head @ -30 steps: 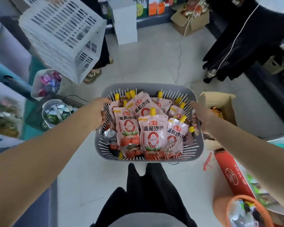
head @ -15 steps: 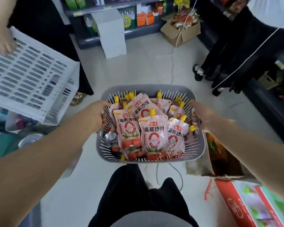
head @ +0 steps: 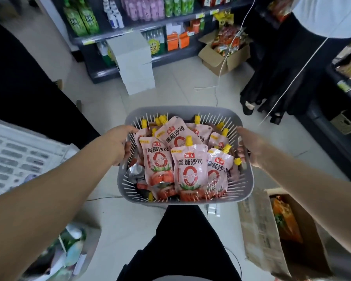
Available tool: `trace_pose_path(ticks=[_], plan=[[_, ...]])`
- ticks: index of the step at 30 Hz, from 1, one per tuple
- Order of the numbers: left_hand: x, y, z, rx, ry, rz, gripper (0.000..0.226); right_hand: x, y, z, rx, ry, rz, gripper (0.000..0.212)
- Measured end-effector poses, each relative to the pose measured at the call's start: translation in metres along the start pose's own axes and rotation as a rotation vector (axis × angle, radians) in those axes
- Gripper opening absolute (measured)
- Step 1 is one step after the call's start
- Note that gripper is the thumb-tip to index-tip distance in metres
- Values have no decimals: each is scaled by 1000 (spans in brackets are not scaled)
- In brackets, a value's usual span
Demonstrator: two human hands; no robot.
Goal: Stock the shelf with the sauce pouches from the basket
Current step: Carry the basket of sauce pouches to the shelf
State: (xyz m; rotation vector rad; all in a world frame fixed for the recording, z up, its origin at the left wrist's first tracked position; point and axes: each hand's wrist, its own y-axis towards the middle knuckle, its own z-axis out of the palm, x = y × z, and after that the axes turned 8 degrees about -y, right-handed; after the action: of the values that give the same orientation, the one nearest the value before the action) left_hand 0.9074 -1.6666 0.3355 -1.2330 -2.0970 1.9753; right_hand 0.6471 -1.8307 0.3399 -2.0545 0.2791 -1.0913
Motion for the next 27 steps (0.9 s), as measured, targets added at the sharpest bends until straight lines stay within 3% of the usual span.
trace_pose_path(ticks=[6, 10, 16, 27], plan=[[-103, 46, 34, 13, -22, -20, 31, 101, 75, 14, 29, 94, -38, 35], [-173, 63, 62, -12, -30, -91, 34, 174, 132, 21, 53, 28, -9, 35], [-273, 115, 82, 46, -109, -20, 34, 279, 216, 40, 39, -46, -73, 37], [-444, 209, 98, -19, -191, -3, 22, 451, 320, 107, 52, -59, -127, 37]])
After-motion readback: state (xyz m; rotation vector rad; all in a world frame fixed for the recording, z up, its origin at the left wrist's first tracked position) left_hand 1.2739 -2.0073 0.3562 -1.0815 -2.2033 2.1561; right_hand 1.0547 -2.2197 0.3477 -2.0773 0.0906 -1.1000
